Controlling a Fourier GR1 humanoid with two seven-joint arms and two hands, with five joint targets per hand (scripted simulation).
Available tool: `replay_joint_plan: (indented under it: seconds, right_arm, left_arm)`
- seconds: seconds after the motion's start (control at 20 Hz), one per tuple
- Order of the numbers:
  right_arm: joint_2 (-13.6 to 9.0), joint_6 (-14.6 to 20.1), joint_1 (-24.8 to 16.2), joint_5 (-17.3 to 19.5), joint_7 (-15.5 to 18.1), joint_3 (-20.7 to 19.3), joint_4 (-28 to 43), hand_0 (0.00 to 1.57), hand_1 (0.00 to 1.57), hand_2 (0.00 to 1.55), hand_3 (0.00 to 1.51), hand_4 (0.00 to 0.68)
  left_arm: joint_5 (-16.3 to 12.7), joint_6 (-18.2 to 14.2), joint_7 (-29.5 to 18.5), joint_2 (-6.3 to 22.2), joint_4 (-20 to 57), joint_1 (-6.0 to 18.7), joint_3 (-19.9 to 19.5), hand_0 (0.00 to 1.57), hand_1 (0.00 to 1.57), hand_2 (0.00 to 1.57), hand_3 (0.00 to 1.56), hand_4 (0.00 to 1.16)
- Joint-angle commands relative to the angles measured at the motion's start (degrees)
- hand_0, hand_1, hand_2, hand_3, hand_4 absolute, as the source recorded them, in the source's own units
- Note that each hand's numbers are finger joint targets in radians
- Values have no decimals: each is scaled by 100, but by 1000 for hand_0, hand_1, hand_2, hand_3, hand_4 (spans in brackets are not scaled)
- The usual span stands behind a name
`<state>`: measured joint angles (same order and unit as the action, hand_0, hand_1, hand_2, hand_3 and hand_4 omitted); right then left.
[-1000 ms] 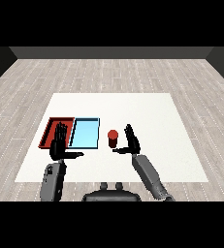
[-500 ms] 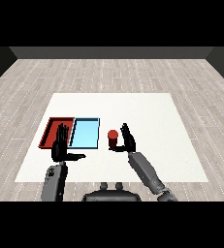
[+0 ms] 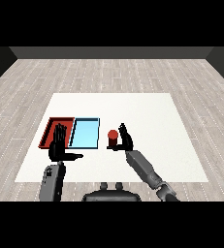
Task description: Pick the red can and put it in the red box
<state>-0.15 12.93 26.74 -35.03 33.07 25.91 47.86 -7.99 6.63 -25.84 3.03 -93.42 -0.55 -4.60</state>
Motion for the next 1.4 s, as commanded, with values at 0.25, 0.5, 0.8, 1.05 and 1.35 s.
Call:
replay_joint_plan:
  seconds: [0.25, 0.5, 0.8, 1.05, 1.35]
  right_arm:
    - [14, -1, 508, -558, 292, 245, -812, 0, 0, 0, 0, 0]
    - [15, 108, 505, -466, -17, 269, -540, 0, 0, 0, 0, 0]
    - [15, 582, 701, -1154, 19, 942, -358, 0, 0, 0, 0, 0]
    - [15, 429, 847, -1059, -61, 753, -539, 0, 0, 0, 0, 0]
    - [-55, 435, 707, -1027, 25, 762, -447, 0, 0, 0, 0, 0]
  left_arm:
    - [214, -115, -164, -144, -107, -137, 195, 0, 0, 0, 0, 0]
    - [180, -33, -295, -111, 156, -165, 145, 0, 0, 0, 0, 0]
    - [157, -236, 86, -123, -61, 154, 120, 0, 0, 0, 0, 0]
    - [-44, 137, -176, 48, -4, -233, -24, 0, 0, 0, 0, 0]
    - [-5, -155, 6, -155, 116, 246, 111, 0, 0, 0, 0, 0]
